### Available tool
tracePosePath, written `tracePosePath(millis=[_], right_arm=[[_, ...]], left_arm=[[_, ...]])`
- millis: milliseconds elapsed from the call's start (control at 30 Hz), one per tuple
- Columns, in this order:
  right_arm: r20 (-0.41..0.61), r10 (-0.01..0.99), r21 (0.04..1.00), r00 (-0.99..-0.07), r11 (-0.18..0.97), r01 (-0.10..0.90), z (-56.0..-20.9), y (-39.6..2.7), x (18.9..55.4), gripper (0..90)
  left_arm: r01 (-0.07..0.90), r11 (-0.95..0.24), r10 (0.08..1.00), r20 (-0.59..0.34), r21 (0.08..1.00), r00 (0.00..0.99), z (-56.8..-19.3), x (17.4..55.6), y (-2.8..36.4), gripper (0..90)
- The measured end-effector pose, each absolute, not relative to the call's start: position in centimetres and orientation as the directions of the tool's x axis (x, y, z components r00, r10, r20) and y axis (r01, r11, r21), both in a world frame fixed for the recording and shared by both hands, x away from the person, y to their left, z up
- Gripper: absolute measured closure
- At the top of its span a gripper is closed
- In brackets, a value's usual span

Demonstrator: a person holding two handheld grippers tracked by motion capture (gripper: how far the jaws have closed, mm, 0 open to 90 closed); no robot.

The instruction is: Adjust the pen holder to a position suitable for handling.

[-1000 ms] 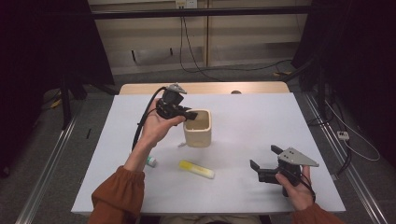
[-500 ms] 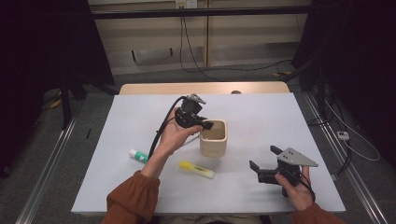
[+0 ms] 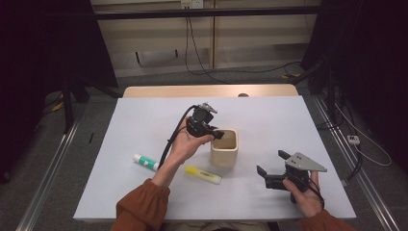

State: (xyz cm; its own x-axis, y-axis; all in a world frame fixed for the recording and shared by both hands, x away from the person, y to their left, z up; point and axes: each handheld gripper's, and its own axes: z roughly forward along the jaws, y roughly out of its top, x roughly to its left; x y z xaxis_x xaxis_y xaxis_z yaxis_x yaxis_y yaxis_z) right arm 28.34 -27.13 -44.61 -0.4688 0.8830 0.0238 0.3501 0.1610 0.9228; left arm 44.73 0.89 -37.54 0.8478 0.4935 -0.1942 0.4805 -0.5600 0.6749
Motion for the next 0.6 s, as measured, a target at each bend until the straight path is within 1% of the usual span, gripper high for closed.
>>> tracePosePath(millis=[200,600], right_arm=[[0.022,0.882,0.922,-0.47,0.164,0.351,-44.64,-27.1,28.37,3.2],[0.021,0.882,0.921,-0.47,0.165,0.352,-44.69,-27.03,28.43,3.2]], left_arm=[[0.485,-0.558,0.491,-0.203,0.674,0.847,-37.96,44.68,0.77,70.8],[0.472,-0.576,0.49,-0.179,0.668,0.853,-37.88,44.44,0.74,70.8]])
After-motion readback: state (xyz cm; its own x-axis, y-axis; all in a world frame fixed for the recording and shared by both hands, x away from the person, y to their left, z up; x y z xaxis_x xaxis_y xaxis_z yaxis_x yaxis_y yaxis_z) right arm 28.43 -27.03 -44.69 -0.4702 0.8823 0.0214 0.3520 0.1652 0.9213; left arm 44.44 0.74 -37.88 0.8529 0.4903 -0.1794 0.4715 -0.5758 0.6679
